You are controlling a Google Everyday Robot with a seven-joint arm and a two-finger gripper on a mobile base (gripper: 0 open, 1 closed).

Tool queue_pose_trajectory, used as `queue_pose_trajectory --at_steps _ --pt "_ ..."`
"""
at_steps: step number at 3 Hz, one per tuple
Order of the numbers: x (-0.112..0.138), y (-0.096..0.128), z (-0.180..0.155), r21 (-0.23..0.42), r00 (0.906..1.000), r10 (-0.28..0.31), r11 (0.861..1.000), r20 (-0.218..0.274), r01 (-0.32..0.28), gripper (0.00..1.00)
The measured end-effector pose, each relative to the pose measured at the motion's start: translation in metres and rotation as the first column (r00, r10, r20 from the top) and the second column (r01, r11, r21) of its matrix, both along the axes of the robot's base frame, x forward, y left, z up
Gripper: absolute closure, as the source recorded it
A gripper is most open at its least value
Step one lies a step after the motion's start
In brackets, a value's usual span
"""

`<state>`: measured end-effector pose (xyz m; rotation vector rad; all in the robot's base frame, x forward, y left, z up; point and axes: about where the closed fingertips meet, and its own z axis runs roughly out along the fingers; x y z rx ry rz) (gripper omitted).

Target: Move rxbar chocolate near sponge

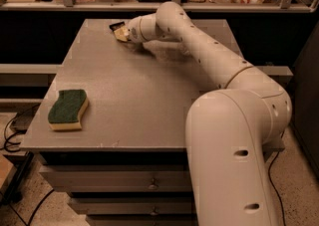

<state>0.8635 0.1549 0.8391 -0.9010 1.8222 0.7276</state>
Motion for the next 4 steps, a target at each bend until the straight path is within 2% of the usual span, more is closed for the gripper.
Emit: queue_pose_trajectory --at_steps 1,2,3,4 --pt "0.000 0.000 0.000 0.000 1.0000 0.000 1.000 0.000 0.000 0.91" --pt "0.000 0.000 0.000 0.000 1.0000 0.000 1.000 0.000 0.000 0.88" --pt "-0.019 0.006 0.022 0.013 0.9981 0.011 1.000 0.060 -0.012 0.66" --pt "-0.039 0.031 0.016 0.021 0.9975 0.045 0.999 0.055 -0.046 0.43"
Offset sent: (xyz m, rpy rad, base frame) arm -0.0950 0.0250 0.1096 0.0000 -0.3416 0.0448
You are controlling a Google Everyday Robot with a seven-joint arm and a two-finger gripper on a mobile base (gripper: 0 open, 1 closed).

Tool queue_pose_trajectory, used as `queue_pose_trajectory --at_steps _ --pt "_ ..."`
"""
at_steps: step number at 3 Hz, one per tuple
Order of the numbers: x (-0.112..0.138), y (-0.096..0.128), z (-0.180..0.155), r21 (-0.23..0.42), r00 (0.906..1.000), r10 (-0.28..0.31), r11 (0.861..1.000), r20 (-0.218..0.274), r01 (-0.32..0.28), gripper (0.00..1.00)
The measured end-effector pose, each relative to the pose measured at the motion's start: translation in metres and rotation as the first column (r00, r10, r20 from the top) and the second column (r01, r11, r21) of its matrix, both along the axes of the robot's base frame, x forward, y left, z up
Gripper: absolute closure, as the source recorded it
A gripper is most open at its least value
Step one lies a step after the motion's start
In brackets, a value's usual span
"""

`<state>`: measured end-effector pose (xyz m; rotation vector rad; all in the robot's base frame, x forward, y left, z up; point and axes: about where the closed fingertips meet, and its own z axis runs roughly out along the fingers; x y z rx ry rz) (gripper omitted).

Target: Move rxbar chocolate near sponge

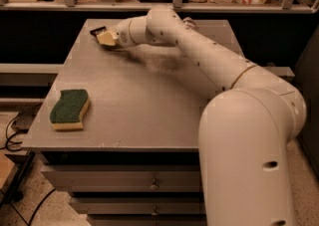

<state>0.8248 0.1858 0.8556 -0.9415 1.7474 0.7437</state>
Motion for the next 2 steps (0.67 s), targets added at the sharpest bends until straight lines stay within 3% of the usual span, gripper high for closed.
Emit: queue_pose_trajectory --at_steps 1,2 --pt "0.0084 -0.0039 -0.0149 -0.027 0.9993 0.019 0.999 -0.031 -0.020 0.43" --pt "-0.0009 0.0007 -0.0127 -0.054 0.9950 0.069 0.996 -0.072 -0.073 0.74"
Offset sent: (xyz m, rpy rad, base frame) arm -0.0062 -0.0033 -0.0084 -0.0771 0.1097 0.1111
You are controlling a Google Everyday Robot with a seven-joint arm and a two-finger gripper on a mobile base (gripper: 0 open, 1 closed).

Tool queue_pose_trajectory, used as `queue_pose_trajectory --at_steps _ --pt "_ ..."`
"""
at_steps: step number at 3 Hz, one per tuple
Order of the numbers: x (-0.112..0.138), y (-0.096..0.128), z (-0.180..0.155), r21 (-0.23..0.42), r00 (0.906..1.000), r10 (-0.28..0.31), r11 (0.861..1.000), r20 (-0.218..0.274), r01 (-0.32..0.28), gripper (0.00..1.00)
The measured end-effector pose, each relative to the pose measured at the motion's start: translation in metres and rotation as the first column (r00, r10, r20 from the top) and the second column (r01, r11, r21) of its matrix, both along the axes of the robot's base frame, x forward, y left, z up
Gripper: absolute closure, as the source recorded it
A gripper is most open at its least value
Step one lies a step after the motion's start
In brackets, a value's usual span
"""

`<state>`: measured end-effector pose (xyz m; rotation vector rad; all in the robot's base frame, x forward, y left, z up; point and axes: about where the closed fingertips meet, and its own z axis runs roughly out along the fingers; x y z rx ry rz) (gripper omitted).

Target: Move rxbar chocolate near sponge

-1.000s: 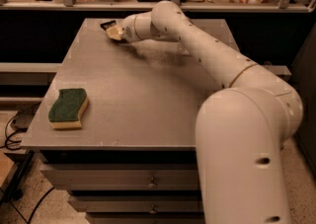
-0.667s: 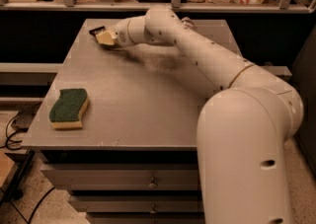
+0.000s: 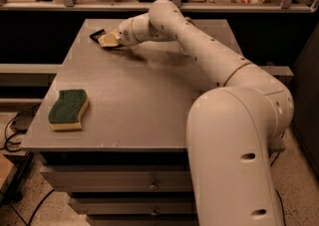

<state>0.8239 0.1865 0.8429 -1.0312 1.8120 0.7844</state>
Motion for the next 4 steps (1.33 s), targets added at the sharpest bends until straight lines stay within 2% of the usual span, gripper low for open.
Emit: queue_pose_trajectory --at_steps 1,2,3,4 --pt "-0.014 0.005 0.015 -0.035 0.9996 0.025 0.999 0.015 -0.025 0.97" --pt "-0.024 0.007 0.026 -0.048 0.9989 0.035 0.998 0.033 -0.033 1.00" --pt "-0.040 0.010 0.047 -0.052 0.9962 0.051 0.998 0.071 -0.047 1.00" --pt "-0.074 0.010 0.071 -0.063 0.9931 0.058 0.997 0.102 -0.052 1.00"
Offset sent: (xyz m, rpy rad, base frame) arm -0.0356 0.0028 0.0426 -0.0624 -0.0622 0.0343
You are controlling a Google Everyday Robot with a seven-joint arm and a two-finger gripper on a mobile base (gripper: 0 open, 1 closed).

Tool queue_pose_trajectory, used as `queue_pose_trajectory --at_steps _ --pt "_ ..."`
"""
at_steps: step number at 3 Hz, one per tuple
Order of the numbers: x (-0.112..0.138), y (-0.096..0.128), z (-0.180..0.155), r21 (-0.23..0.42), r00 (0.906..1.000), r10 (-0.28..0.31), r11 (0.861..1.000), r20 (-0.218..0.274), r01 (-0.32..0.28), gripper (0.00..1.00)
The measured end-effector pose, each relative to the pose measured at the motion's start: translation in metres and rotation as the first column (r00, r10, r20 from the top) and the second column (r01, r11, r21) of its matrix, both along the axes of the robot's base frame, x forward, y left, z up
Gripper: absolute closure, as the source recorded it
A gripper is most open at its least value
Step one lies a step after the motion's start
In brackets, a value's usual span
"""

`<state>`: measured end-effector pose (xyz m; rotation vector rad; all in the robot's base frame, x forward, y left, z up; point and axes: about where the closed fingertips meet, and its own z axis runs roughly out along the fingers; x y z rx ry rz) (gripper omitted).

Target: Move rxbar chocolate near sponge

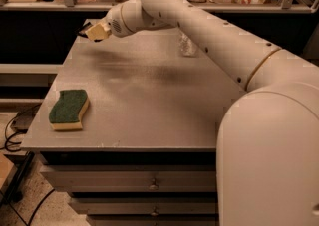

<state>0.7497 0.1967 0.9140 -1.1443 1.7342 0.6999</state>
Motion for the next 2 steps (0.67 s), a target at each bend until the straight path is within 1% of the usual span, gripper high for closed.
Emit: queue_pose_trajectory --at_steps 1,2 --pt "0.000 0.003 -0.002 -0.002 0.9999 0.009 1.000 -0.008 -0.009 1.00" --pt "-0.012 0.017 0.002 -0.035 0.9968 0.063 0.997 -0.049 -0.065 1.00"
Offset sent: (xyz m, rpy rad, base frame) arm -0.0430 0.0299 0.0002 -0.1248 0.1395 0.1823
